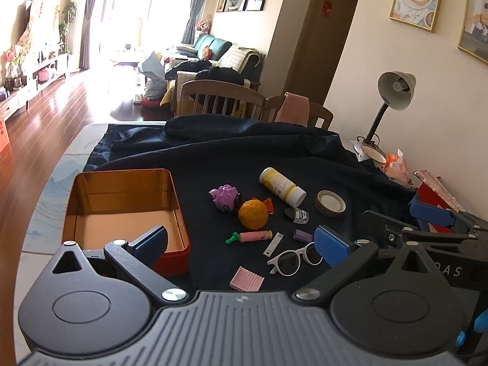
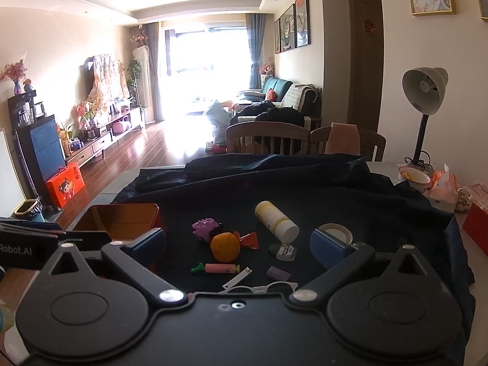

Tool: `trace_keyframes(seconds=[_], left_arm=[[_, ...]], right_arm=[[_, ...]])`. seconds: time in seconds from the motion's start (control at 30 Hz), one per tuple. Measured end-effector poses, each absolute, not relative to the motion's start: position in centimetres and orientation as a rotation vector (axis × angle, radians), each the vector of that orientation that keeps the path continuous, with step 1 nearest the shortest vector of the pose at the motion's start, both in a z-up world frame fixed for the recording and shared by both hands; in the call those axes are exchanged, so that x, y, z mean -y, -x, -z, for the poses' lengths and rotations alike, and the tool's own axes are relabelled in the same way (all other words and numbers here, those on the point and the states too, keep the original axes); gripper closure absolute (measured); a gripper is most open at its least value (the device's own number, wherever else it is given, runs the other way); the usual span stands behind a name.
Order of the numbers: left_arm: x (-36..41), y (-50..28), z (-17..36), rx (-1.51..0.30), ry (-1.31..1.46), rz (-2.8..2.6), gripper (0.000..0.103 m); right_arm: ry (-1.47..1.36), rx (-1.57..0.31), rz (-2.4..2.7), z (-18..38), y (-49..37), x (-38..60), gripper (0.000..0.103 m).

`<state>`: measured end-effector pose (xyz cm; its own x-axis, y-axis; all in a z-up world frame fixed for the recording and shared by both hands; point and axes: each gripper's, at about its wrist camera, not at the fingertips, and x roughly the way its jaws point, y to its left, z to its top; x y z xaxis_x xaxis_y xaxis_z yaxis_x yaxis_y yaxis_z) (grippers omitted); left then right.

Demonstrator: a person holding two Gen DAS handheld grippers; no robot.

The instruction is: Organize rigid objects

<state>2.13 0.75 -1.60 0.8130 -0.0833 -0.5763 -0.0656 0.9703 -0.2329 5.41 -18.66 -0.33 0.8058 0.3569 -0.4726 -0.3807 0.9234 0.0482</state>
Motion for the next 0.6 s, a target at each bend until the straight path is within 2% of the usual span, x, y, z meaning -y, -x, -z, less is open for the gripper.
trace_keyframes(seconds=[0.6], left_arm=[[1.5, -7.5, 3.2, -0.709, 0.249, -0.13, 0.0]], right_arm=[[0.08, -0.524, -0.372, 2.9, -14.2, 24.7, 0.001]])
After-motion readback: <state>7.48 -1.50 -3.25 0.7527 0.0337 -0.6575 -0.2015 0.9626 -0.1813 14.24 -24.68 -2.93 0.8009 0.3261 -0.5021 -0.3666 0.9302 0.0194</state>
